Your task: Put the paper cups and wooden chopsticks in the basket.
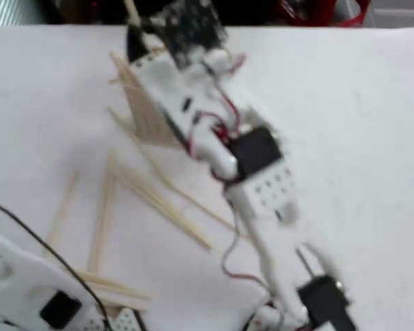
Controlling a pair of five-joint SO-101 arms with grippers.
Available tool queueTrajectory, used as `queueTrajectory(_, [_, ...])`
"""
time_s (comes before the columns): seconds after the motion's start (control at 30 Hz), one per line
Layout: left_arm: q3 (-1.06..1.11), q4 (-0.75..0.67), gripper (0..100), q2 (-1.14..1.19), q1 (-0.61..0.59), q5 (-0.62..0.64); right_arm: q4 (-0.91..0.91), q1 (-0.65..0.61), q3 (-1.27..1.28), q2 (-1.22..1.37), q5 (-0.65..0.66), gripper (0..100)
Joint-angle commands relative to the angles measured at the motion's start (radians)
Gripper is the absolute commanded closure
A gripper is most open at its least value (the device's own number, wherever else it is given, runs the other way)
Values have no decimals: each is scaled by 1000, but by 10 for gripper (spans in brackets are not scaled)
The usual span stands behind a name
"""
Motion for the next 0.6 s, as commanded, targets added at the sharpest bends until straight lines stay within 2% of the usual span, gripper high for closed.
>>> queueTrajectory(0.0, [-14, -12, 884, -12, 1, -6, -171, -7, -91, 133, -34, 981])
queueTrajectory(0.13, [-8, -12, 884, -10, 1, -6, -263, 13, -192, 280, -32, 981])
queueTrajectory(0.37, [-6, -15, 884, -10, 4, -6, -266, 77, -358, 481, -32, 981])
queueTrajectory(0.5, [-12, -14, 884, -10, 5, -6, -177, 88, -376, 504, -32, 971])
queueTrajectory(0.57, [-14, -14, 884, -12, 7, -6, -119, 68, -377, 498, -32, 915])
